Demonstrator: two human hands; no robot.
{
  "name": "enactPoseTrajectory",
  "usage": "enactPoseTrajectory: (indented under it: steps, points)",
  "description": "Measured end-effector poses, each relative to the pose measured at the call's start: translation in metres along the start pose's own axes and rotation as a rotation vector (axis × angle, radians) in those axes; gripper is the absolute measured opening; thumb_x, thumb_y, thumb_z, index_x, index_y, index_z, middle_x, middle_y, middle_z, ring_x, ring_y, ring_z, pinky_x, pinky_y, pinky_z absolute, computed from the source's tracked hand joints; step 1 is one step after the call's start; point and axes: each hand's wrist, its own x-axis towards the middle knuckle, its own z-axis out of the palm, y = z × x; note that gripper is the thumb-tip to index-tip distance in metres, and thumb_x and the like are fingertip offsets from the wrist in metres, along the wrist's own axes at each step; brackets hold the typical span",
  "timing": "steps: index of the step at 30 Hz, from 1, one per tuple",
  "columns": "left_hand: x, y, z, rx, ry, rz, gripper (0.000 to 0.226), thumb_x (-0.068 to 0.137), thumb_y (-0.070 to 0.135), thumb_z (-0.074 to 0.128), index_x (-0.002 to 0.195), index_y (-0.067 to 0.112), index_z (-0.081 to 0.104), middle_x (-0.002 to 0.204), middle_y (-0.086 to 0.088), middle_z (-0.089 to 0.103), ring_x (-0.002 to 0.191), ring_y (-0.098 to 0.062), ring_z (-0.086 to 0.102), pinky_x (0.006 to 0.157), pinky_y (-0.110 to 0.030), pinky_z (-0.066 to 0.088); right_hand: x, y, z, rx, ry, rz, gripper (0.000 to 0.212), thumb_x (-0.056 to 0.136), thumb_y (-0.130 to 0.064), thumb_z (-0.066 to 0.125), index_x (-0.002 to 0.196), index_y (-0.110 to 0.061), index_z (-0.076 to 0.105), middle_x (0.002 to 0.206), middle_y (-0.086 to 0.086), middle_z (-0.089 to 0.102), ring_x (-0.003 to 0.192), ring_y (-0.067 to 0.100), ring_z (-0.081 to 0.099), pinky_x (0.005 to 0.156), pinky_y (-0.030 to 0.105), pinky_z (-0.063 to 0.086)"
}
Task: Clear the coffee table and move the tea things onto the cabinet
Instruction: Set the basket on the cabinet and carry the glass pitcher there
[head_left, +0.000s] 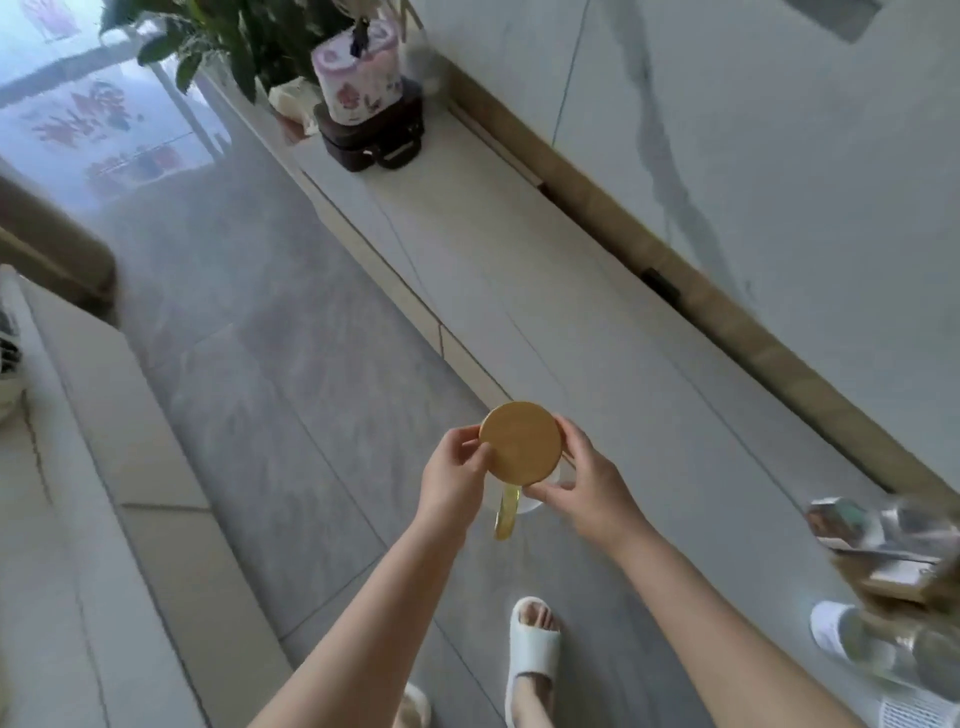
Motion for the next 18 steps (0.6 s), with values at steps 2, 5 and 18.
enactPoseTrajectory:
  steps: [2,5,18]
  points:
    - [-0.003,0.002,0.036,0.034,-0.052,-0.001,0.018,0.092,0.016,0.055,0.108,0.024,0.058,0.109,0.0,0.064,0.102,-0.016,0.059,0.098,-0.043,0.048,-0.008,0.022,-0.028,0.031,0.03,0.04,0.081,0.074,-0.028,0.077,0.139,-0.032,0.029,0.135,-0.007,0.048,0.108,0.011,0.056,0.097,0.032,0.047]
    - [-0.007,0.004,0.087,0.066,-0.128,-0.02,0.037,0.093,0.016,0.054,0.129,0.021,0.052,0.117,-0.002,0.062,0.108,-0.018,0.058,0.102,-0.044,0.045,-0.02,0.052,-0.066,0.049,0.075,0.087,0.082,0.076,-0.029,0.075,0.141,-0.031,0.026,0.139,-0.007,0.045,0.115,0.018,0.056,0.102,0.037,0.044]
    - [-0.013,-0.016,0.227,0.341,-0.442,-0.002,0.034,0.093,0.017,0.053,0.126,0.022,0.056,0.111,0.005,0.06,0.102,-0.014,0.055,0.086,-0.029,0.044,-0.082,0.147,-0.139,0.15,0.367,0.285,0.082,0.075,-0.022,0.076,0.14,-0.021,0.027,0.133,0.001,0.05,0.12,0.019,0.049,0.098,0.037,0.046]
